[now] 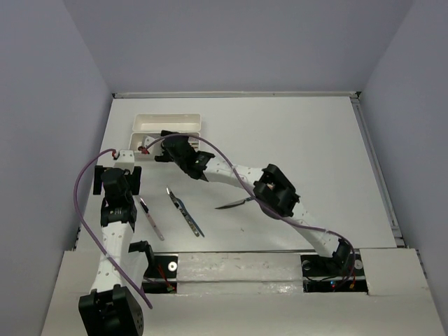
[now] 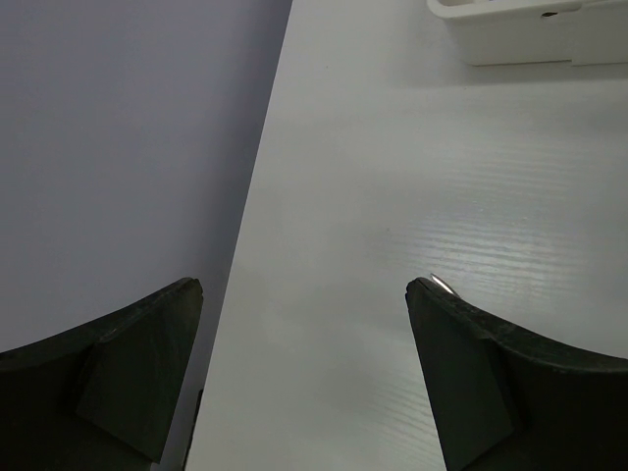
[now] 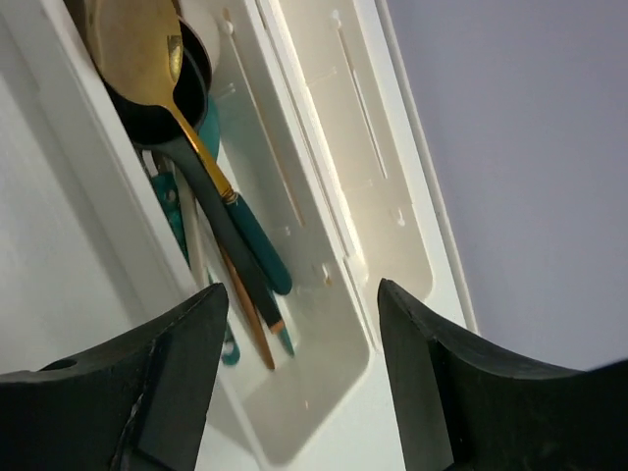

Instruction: Sort the eating utensils into containers

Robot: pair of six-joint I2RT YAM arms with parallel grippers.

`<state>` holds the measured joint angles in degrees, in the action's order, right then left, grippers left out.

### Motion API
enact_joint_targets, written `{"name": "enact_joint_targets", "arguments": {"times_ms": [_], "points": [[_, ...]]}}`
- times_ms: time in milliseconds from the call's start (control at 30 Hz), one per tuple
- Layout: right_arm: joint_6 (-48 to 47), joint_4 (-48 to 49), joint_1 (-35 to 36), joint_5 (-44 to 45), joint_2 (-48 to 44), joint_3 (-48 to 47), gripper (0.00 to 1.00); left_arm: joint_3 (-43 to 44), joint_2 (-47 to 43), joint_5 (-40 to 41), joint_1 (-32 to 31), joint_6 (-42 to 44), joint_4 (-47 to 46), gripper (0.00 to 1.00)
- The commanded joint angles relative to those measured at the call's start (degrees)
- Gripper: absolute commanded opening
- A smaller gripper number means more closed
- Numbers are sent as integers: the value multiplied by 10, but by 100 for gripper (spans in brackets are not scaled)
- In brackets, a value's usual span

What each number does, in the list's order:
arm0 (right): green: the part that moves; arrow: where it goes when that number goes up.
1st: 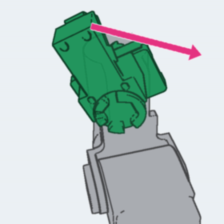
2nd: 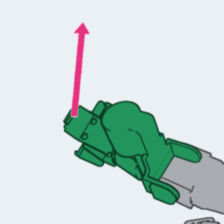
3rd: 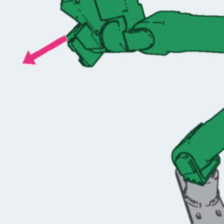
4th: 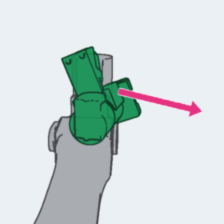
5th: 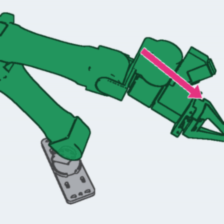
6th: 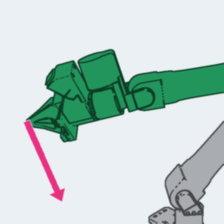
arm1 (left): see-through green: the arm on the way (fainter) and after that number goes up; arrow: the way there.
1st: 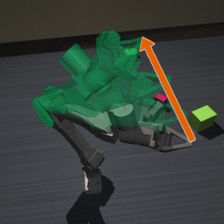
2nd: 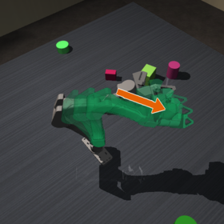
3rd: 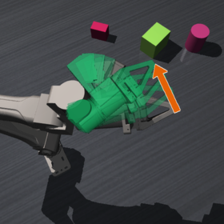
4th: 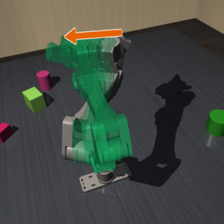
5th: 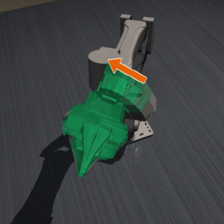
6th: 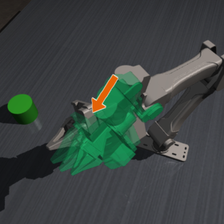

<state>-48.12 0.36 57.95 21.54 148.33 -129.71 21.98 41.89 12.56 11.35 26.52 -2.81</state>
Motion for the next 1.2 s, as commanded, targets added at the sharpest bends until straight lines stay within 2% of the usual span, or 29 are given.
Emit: {"name": "enact_joint_targets", "arguments": {"times_ms": [0,67,100,167,233,367,433,600,933,1167], "points": [[224,-24,48,39,-198,87,68,-4,-6,26,2,0,-31,99],[339,-66,56,-24,-259,188,67,3,-5,38,2,0,-31,99],[440,-64,56,-104,-305,254,66,11,-2,35,3,-1,-23,99],[529,-56,69,-145,-324,277,62,19,-1,34,3,-1,-17,99],[580,-75,102,-150,-315,293,61,27,-2,33,8,0,-5,99],[614,-160,152,-120,-217,194,64,74,-6,18,17,-7,33,99],[651,-173,159,-120,-198,168,64,89,-15,15,23,-9,60,99],[736,-163,177,-135,-167,187,63,125,-34,-2,34,-30,101,99],[779,-155,195,-142,-98,164,61,234,-49,-23,39,-53,155,99],[774,-262,219,-71,-67,100,60,267,-59,-53,39,-56,191,99]]}}
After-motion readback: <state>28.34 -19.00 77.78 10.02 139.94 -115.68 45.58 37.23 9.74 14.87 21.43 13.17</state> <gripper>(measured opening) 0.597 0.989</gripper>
